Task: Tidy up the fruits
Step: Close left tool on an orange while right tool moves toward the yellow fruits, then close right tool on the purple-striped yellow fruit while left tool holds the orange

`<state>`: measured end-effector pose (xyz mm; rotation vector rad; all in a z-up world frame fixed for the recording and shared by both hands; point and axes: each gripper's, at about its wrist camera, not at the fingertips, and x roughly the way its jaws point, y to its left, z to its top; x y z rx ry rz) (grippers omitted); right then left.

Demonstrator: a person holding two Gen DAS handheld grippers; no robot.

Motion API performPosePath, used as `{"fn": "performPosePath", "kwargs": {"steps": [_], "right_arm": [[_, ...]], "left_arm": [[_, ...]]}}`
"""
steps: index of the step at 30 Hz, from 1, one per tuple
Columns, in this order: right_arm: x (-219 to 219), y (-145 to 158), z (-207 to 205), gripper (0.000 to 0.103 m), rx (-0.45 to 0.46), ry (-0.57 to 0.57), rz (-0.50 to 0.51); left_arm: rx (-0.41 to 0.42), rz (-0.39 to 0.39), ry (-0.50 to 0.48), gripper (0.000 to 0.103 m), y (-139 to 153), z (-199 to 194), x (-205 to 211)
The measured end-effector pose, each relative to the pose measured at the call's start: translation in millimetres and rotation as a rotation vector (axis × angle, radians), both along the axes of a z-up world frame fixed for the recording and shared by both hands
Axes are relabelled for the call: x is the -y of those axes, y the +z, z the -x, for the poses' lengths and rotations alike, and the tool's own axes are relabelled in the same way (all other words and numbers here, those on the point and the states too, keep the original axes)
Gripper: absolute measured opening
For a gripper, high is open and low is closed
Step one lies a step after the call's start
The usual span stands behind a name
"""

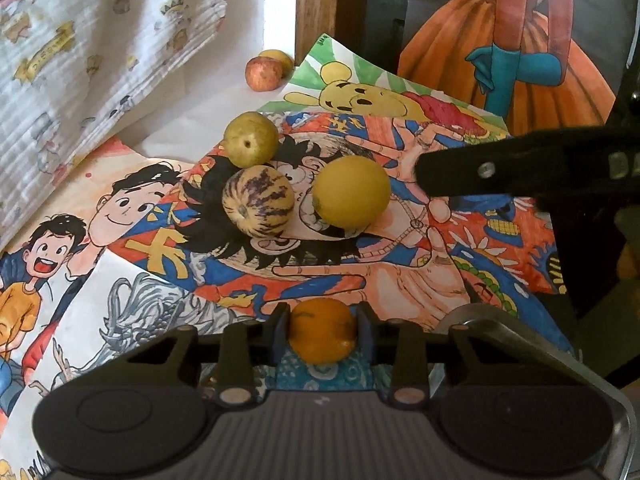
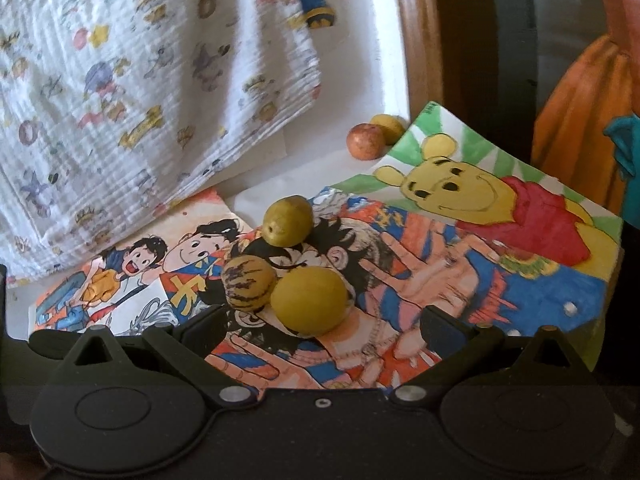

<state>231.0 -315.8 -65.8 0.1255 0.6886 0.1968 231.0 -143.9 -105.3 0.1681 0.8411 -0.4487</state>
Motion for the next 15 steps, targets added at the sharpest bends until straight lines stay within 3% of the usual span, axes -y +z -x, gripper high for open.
{"fn": "performPosePath", "kwargs": {"steps": [8, 12, 15], "right_arm": [[-35.8, 3.3, -49.4, 0.102, 0.014, 0.195, 0.065], [-62.5, -6.5, -80.3, 0.096, -0.04, 0.323, 0.099], [-75.5, -14.9, -99.7, 0.094, -0.081, 0.355, 0.115]], "left_arm": [[0.008, 0.032, 0.059, 0.039, 10.5, -2.9, -25.6], [0.007, 0.026, 0.106, 0.039, 10.4, -7.1, -40.1], [0.008, 0.028, 0.138, 0.039, 10.6, -9.6, -50.1]]}}
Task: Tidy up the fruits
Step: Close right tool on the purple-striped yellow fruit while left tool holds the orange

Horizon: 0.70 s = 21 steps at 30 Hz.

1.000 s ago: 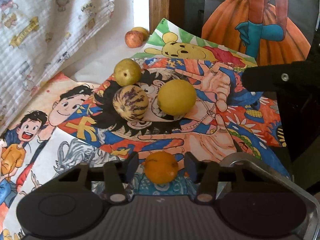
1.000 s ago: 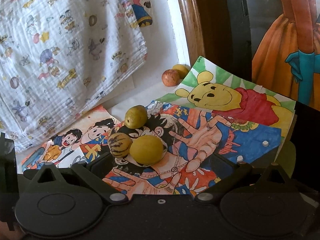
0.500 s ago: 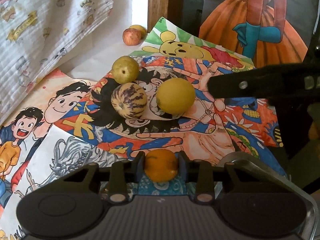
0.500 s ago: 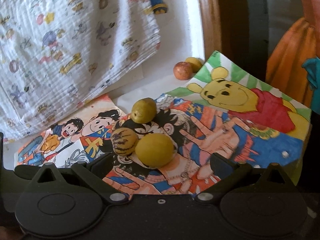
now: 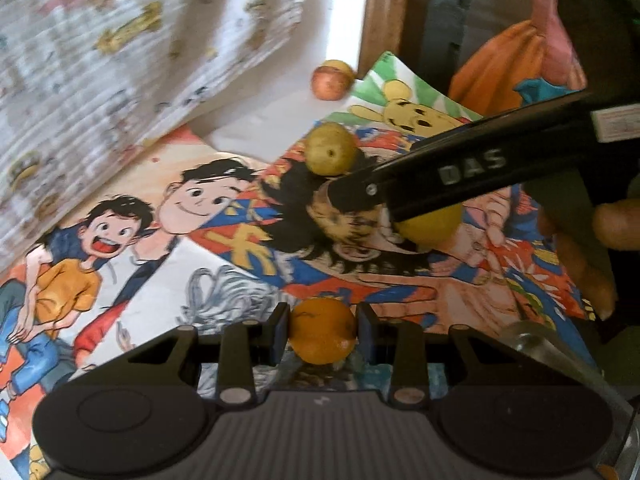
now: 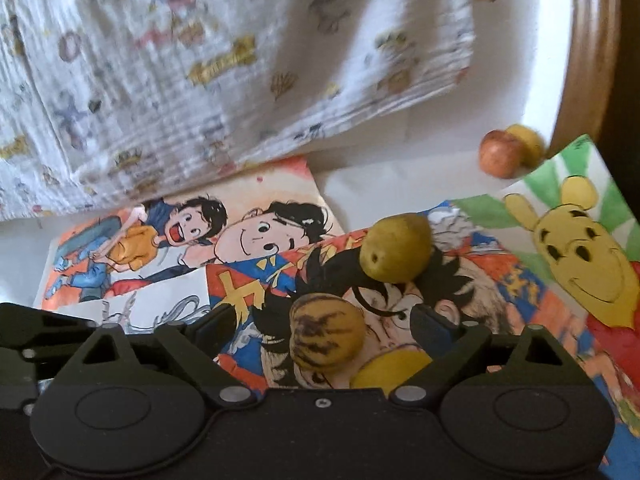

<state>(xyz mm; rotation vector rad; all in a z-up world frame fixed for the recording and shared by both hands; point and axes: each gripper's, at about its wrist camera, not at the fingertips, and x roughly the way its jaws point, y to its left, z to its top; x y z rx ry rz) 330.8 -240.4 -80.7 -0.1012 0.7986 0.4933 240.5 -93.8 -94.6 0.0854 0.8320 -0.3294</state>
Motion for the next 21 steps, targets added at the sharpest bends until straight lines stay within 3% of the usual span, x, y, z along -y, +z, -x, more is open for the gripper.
{"fn": "performPosePath", "kwargs": {"steps": [7, 11, 21], "right_arm": [[-16.7, -24.8, -23.2, 0.081, -0.082, 0.03, 0.062], [-22.7, -30.3, -21.5, 0.053, -0.085, 0.044, 0.11], [-24.8, -9.6, -3.4, 0.05, -0.036, 0.044, 0.07]], "left_arm": [[0.009, 0.017, 0.029, 0.039, 2.3, 1.1, -12.7], [0.011, 0.024, 0.044, 0.039, 2.8, 2.2, -18.8], [0.031, 0.029, 0.073, 0.039, 7.9, 6.9, -27.4]]}}
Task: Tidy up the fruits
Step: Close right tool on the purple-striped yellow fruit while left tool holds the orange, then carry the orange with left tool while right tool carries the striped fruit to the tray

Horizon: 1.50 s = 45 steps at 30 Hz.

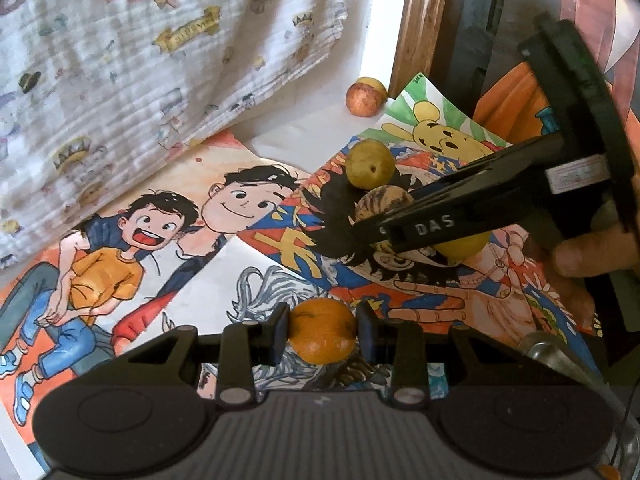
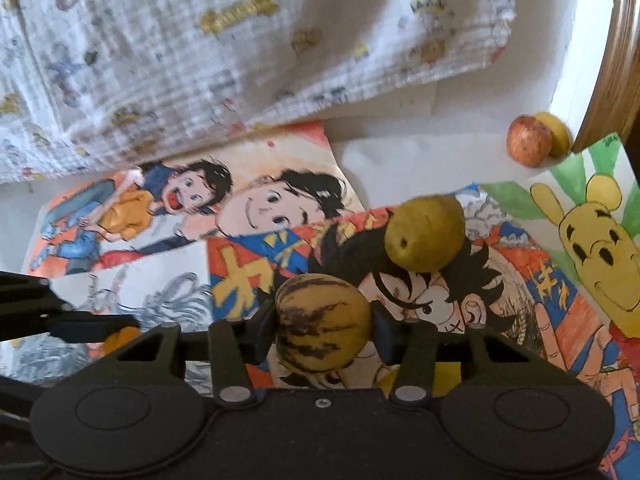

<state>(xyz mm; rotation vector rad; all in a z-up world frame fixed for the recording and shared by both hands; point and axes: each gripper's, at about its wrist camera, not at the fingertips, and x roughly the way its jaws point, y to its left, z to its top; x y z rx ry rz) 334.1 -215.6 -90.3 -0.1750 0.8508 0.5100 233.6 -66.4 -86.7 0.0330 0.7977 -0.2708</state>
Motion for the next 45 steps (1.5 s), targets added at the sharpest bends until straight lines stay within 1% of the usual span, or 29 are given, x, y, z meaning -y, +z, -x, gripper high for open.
{"fn": "performPosePath", "kwargs": {"steps": [6, 12, 21, 24, 34, 45], "right_arm": [[0.6, 38.0, 31.1, 0.05, 0.064, 0.013, -0.027], [8.2, 78.6, 73.2, 0.05, 0.138, 0.004, -0.062], [17.9, 146.4, 150.7, 0.051, 0.272, -0.016, -0.129], [19.5, 164.7, 176.1, 0.051, 0.315, -0.02, -0.143], [28.4, 199.9, 249.4, 0.051, 0.402, -0.048, -0.185], [40.7, 215.3, 313.7, 0.051, 0.449, -0.07, -0.214]], "left_arm": [[0.036, 0.017, 0.029, 0.039, 14.3, 6.0, -7.2], [0.103, 0.036, 0.048, 0.039, 42.7, 19.5, -14.0], [0.202, 0.043, 0.049, 0.039, 89.1, 63.3, -17.7], [0.238, 0.045, 0.041, 0.039, 104.7, 78.7, -15.9], [0.327, 0.053, 0.017, 0.039, 141.2, 128.1, -14.6], [0.382, 0.058, -0.013, 0.039, 161.2, 175.0, -8.2]]}}
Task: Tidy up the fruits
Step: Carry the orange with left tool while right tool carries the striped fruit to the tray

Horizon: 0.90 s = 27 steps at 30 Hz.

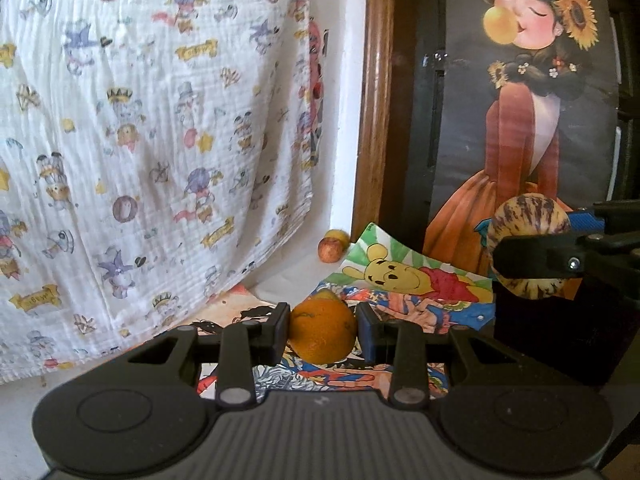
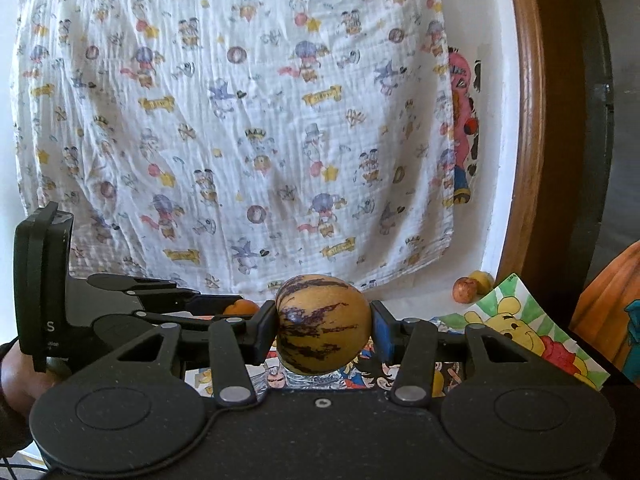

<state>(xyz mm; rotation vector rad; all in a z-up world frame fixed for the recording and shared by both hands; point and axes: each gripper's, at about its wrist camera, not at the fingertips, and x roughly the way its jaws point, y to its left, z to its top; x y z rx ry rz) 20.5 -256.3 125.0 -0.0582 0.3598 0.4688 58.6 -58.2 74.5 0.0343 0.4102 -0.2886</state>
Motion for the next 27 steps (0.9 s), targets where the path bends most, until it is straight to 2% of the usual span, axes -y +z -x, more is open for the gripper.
{"fn": "performPosePath", "kwargs": {"steps": [7, 12, 20, 27], "right_arm": [[11.3, -0.6, 34.4, 0.051, 0.015, -0.022, -0.025], [18.2, -13.3, 53.1, 0.051, -0.007, -0.035, -0.033], [26.5, -43.9, 69.1, 0.051, -0.074, -0.068, -0.052], [28.9, -78.3, 59.7, 0.051, -0.158, -0.09, -0.075]], "left_arm": [[0.017, 0.0, -0.014, 0.039, 5.4, 25.6, 0.8], [0.003, -0.003, -0.026, 0.039, -2.7, 42.2, -1.3], [-0.064, -0.003, -0.053, 0.039, -32.2, 54.5, -4.7], [-0.156, 0.003, -0.065, 0.039, -67.5, 45.0, -4.5]]}}
